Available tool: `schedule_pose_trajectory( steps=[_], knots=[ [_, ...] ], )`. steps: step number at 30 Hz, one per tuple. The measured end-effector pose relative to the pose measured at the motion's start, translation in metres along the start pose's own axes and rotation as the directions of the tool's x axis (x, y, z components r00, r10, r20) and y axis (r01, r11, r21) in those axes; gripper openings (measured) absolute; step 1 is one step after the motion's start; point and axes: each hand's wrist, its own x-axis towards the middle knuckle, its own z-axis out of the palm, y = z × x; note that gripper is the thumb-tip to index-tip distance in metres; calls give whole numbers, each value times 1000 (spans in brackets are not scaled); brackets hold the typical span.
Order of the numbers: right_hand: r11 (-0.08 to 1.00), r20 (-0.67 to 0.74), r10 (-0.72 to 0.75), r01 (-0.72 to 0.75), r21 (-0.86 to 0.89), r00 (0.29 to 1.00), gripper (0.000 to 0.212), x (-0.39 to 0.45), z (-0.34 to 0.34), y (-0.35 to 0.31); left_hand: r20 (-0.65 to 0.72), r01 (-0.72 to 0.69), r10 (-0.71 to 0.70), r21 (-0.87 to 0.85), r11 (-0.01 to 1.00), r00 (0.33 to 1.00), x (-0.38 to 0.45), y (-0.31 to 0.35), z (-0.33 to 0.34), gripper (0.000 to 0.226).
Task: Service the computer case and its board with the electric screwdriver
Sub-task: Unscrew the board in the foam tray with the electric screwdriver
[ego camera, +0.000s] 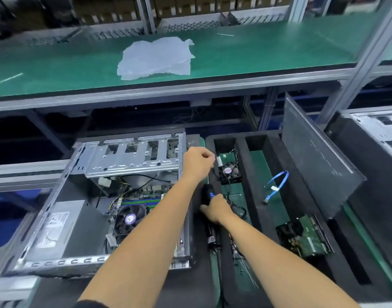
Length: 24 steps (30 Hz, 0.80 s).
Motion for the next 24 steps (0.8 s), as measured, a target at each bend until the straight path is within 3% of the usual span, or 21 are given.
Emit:
schedule_pose_trajectory(
  steps=[6, 10, 13, 16, 19, 24],
  knots=[
    [942, 10, -78, 71, 328, 997, 53, -26, -17, 5, -9, 16, -17, -102, 995, 1000, 2, 5, -10, 19],
    [743, 13, -154, 108, 660, 988, 14, -61, -41, -7, -12, 35, -37, -165, 986, 999, 3, 10, -15, 18],
    [566, -59, -222, 178, 805, 973, 9, -86, -58, -13, -15, 73, -81, -299, 951, 997, 5, 17, -22, 18],
    [448, -92, -354, 255, 857, 931, 17, -112, -67, -18, -15, 101, -123, -481, 871, 992, 1, 27, -35, 26],
    [482, -80, -480, 339, 808, 873, 34, -138, -66, -24, -27, 97, -136, -562, 821, 990, -12, 37, -49, 33],
    [504, -81, -558, 414, 758, 826, 38, -177, -46, -37, -59, 111, -216, -709, 697, 975, -42, 41, -83, 25]
  ],
)
